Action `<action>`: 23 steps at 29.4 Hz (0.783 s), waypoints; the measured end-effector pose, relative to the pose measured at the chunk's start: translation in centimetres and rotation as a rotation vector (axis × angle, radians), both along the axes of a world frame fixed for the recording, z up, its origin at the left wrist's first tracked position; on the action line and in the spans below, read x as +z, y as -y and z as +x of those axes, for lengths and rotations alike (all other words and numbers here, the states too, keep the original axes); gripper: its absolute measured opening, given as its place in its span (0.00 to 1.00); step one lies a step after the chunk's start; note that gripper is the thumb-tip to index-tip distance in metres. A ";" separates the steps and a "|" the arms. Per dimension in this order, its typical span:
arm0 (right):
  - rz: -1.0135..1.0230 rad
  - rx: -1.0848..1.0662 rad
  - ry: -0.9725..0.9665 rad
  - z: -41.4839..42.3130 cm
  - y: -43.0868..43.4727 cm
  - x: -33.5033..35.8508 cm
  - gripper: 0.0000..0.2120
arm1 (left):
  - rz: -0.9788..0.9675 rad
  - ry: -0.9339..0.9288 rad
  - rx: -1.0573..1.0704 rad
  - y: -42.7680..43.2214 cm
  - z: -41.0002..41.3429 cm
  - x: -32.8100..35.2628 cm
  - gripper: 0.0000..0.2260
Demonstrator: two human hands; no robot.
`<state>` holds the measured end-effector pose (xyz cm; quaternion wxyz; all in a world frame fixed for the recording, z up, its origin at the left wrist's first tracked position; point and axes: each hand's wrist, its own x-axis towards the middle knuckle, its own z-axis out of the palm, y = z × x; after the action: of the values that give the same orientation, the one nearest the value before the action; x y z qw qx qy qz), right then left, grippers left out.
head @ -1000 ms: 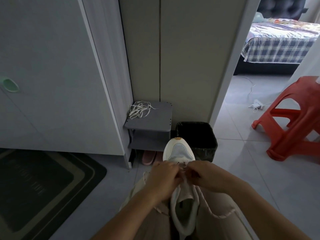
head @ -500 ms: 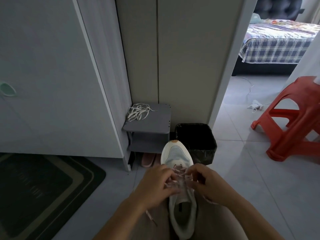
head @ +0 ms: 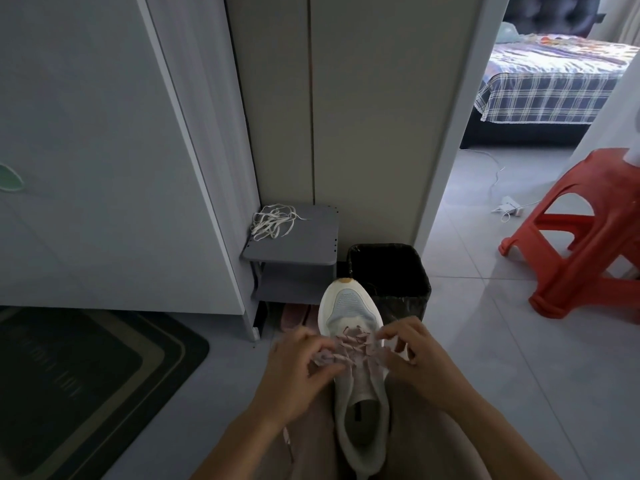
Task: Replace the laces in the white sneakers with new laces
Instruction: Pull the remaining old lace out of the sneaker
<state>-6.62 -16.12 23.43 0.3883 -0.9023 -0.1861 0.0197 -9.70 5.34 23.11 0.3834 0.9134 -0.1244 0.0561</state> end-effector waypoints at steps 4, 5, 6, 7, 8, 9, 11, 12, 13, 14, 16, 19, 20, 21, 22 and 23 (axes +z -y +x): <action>-0.196 0.116 0.175 0.7 -1.3 0.1 0.04 | 0.277 0.160 -0.088 2.3 0.8 1.5 0.09; -0.199 0.122 0.187 0.9 -1.3 0.2 0.02 | 0.266 0.155 -0.091 2.5 1.0 1.7 0.08; -0.186 0.108 0.170 1.0 -0.9 0.3 0.02 | 0.232 0.140 -0.098 2.3 1.1 1.9 0.07; -0.141 0.068 0.135 1.0 -0.3 0.2 0.05 | 0.170 0.106 -0.109 1.8 1.2 2.0 0.06; -0.059 0.004 0.094 0.9 0.5 0.1 0.08 | 0.082 0.074 -0.100 0.9 1.3 1.7 0.05; 0.029 -0.076 0.059 0.6 1.3 -0.1 0.11 | -0.025 0.040 -0.056 0.0 1.2 1.4 0.04; 0.112 -0.186 0.007 -0.3 2.1 -0.7 0.12 | -0.231 -0.063 0.070 -1.3 0.6 0.6 0.06; 0.114 -0.202 -0.020 -0.7 2.1 -1.1 0.11 | -0.285 -0.114 0.102 -1.5 0.2 0.3 0.05; 0.117 -0.201 -0.046 -0.8 2.0 -1.3 0.11 | -0.304 -0.151 0.113 -1.5 0.0 -0.1 0.04; 0.129 -0.186 -0.065 -0.8 1.8 -1.4 0.10 | -0.285 -0.165 0.104 -1.2 -0.1 -0.3 0.03; 0.115 -0.123 -0.070 -0.2 1.1 -0.8 0.09 | -0.131 -0.116 0.020 -0.3 0.0 -0.1 0.07; -0.181 0.026 0.065 0.6 -0.3 -0.3 0.06 | 0.296 0.056 -0.080 1.6 0.7 1.0 0.14; -0.268 0.080 0.124 0.8 -0.8 -0.2 0.05 | 0.388 0.103 -0.105 2.0 1.0 1.2 0.14; -0.288 0.122 0.172 0.9 -1.1 -0.3 0.05 | 0.426 0.115 -0.131 2.3 1.3 1.3 0.15; -0.256 0.125 0.180 0.9 -1.0 -0.3 0.04 | 0.420 0.115 -0.149 2.2 1.6 1.3 0.15; -0.175 0.105 0.161 0.9 -0.6 -0.3 0.03 | 0.366 0.091 -0.164 1.7 1.7 1.4 0.17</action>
<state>-5.72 -15.50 23.15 0.2902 -0.9205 -0.2611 -0.0161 -8.04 3.61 24.48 0.2085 0.9512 -0.2236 0.0425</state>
